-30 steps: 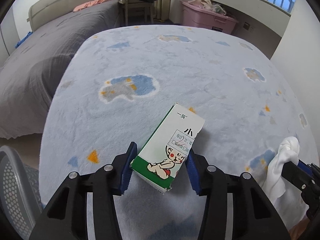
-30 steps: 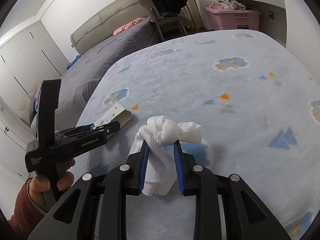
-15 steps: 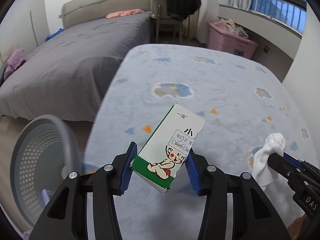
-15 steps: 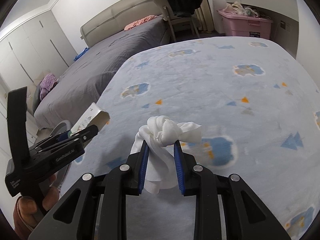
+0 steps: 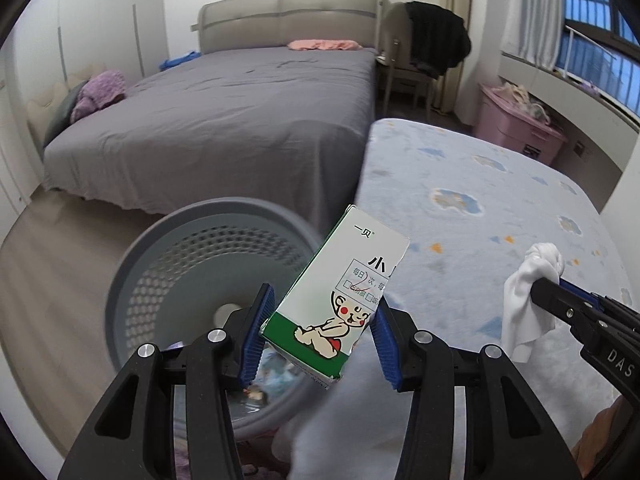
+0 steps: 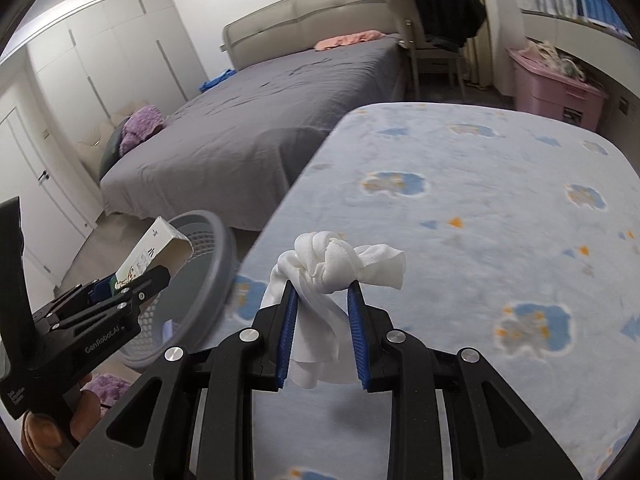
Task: Collect trash
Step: 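Carry cloth and box over the basket and open both grippers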
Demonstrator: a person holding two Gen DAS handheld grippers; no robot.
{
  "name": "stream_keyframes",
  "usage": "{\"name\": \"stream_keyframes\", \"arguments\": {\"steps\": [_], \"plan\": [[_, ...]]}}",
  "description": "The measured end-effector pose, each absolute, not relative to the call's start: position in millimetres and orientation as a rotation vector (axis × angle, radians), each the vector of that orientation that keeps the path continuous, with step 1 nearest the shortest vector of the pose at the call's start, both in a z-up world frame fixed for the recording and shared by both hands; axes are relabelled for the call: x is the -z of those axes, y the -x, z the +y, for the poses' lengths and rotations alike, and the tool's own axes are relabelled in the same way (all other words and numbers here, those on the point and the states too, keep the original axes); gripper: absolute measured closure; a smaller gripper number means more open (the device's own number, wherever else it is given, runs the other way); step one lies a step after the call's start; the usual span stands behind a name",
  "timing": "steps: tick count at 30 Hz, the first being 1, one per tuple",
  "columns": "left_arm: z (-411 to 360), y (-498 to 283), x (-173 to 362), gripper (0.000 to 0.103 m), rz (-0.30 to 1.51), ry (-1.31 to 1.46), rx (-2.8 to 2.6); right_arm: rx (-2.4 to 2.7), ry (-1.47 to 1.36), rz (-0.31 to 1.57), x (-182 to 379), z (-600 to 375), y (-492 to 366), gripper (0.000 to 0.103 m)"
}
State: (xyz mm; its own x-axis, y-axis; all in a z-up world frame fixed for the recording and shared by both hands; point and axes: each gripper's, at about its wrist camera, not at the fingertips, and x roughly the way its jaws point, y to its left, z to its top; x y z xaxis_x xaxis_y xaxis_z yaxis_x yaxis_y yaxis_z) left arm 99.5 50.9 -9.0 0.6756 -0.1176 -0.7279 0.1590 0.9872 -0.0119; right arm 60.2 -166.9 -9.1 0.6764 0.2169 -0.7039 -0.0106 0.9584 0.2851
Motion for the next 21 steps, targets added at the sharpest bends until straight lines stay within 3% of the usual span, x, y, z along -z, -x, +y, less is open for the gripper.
{"name": "stream_keyframes", "arguments": {"steps": [11,21], "plan": [[140.8,-92.7,11.4,0.057,0.824,0.017,0.009,-0.275,-0.162,0.837,4.4,-73.4,-92.3,0.078],[167.2,-106.8,12.9,0.056,0.83,0.025,-0.038,-0.364,-0.102,0.866,8.9,-20.5,-113.6,0.078]]}}
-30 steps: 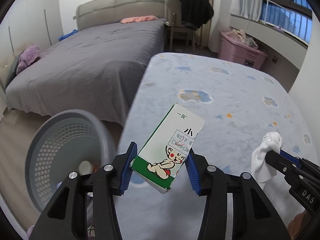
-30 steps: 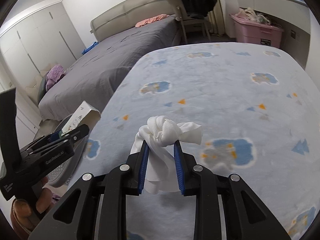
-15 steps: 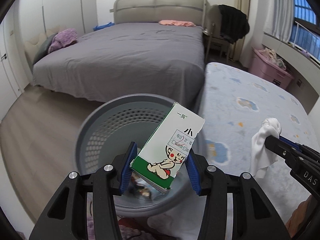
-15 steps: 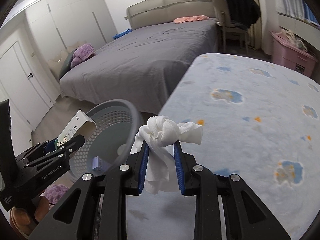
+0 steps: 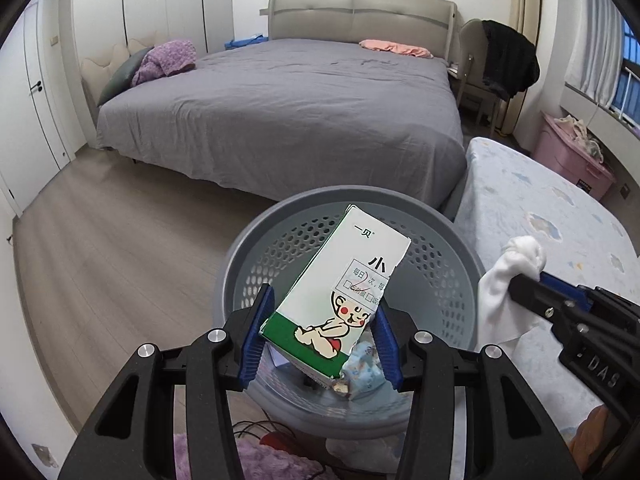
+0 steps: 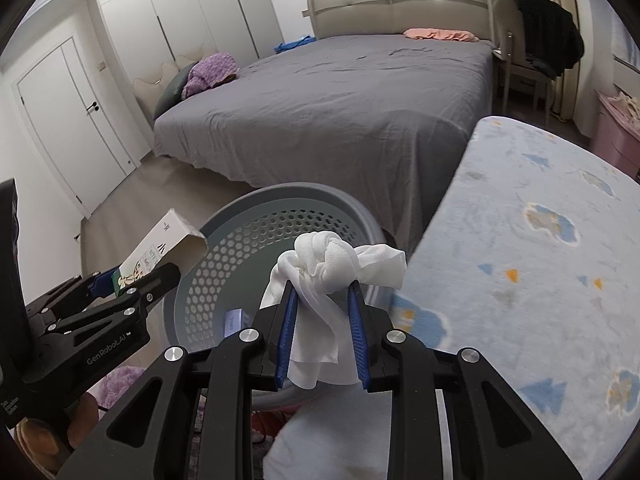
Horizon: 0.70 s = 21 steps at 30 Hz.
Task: Collect trash
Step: 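Carry cloth and box over the basket and open both grippers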
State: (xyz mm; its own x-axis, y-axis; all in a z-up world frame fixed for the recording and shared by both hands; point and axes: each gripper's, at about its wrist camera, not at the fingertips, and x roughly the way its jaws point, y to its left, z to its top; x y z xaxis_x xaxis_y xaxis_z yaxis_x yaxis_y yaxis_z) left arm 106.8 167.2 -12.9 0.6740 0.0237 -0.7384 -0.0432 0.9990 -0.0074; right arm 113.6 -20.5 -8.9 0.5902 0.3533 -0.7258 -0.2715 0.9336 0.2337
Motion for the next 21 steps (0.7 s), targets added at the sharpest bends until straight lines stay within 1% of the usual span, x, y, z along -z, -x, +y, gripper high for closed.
{"name": "stream_keyframes", "arguments": {"steps": [6,11,18,20,21], "plan": [[172.8,-120.8,20.5,0.056,0.836,0.024,-0.043,-0.387,-0.068,0.879,16.0,1.8,-126.8,0.078],[177.1,-129.3,28.7,0.054,0.86,0.026,-0.046,-0.396,-0.061,0.893,21.6,8.8,-137.6,0.078],[179.0,-133.5,32.7,0.054,0.871,0.016,-0.051,-0.402,-0.063,0.916,31.6,12.5,-146.0,0.078],[179.8,-133.5,33.3,0.05,0.875,0.017,-0.055,-0.404,-0.069,0.908,31.2,11.6,-145.8,0.074],[180.3,-133.7,33.3,0.044,0.877,0.018,-0.057,-0.4,-0.068,0.902,30.1,11.0,-145.1,0.069]]}}
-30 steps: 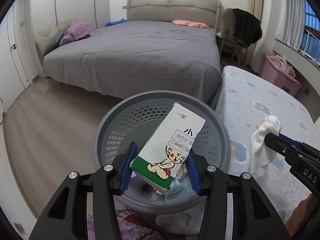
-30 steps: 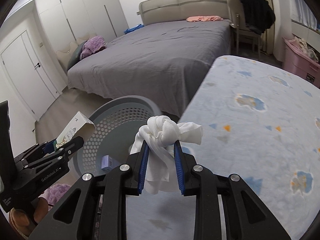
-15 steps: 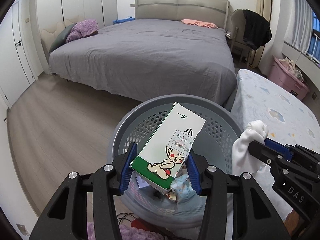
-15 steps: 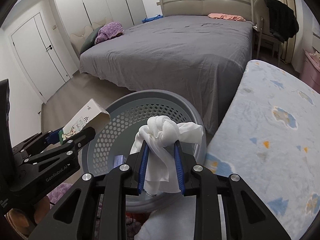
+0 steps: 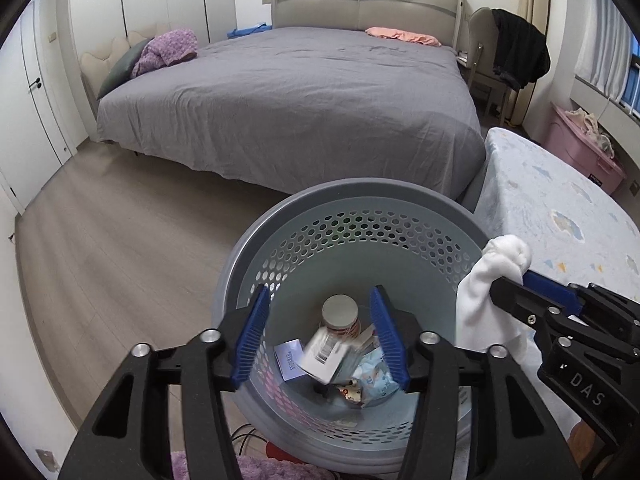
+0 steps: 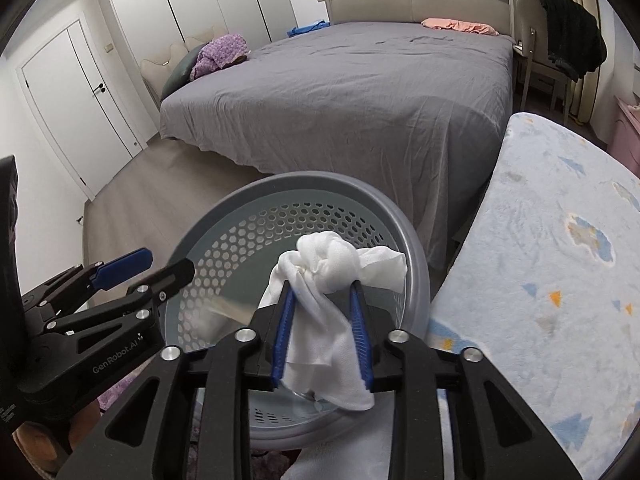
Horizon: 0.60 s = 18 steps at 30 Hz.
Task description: Collect trash
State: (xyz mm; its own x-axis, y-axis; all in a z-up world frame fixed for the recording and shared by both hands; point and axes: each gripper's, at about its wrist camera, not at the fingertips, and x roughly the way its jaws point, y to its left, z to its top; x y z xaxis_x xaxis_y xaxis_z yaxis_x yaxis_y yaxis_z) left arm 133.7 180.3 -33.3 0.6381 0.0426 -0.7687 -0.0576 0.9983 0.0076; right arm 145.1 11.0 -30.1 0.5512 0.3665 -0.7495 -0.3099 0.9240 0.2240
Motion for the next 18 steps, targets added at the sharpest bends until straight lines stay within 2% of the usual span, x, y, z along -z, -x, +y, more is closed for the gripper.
{"name": "stream_keyframes", "arguments": {"steps": [1,3,18], "plan": [[180.7,-133.3,33.2,0.037,0.877,0.019,-0.06,-0.399,-0.066,0.899,29.3,10.8,-145.4,0.063],[182.0,-132.5,32.5,0.033,0.874,0.018,-0.067,-0.393,-0.062,0.889,27.3,10.5,-144.0,0.058],[183.3,-126.4,27.3,0.026,0.875,0.024,-0.09,-0.365,-0.056,0.869,21.4,7.0,-138.3,0.05]]}}
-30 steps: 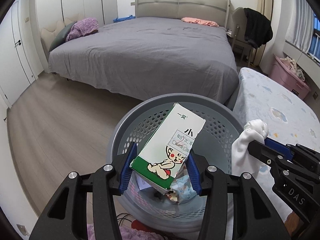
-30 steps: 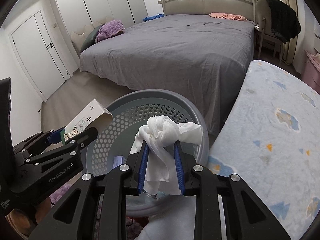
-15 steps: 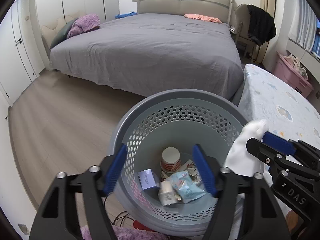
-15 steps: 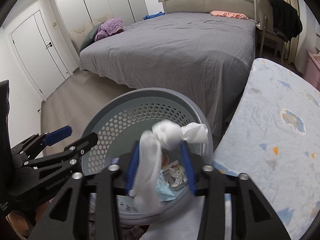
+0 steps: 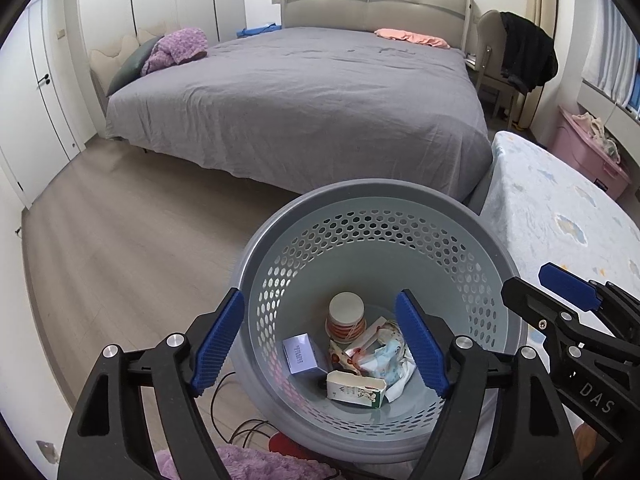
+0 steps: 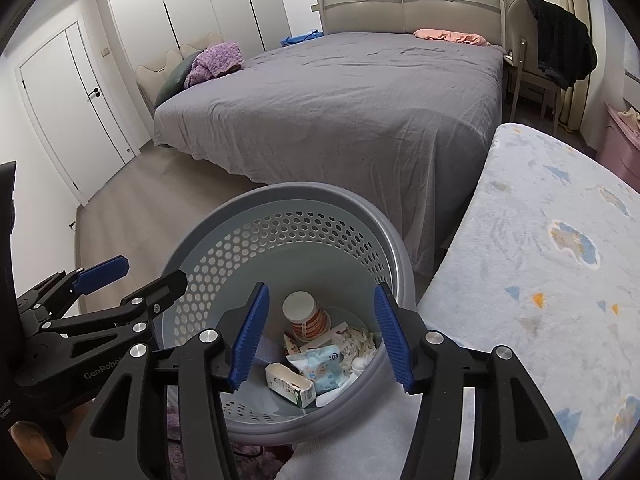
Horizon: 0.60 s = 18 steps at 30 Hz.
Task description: Collect trash
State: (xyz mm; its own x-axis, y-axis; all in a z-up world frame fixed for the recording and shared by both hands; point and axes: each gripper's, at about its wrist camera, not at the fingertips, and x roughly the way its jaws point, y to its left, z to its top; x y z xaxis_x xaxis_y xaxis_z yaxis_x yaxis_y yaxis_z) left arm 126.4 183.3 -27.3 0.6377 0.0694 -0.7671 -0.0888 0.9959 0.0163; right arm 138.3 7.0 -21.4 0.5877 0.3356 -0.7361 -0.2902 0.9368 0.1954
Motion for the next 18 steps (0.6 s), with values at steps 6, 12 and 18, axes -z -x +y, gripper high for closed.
{"name": "stream_keyframes", "arguments": {"steps": [6,12,18], "plan": [[183.9,-123.4,25.1,0.022,0.869,0.023,-0.098,-0.355,-0.053,0.864,19.8,6.2,-136.1,0.047],[184.1,-120.1,21.5,0.019,0.863,0.012,-0.115,-0.348,-0.053,0.858,16.5,5.1,-133.9,0.045],[185.1,-118.0,17.5,0.016,0.861,0.004,-0.128,-0.342,-0.052,0.859,14.8,5.7,-133.0,0.044]]}}
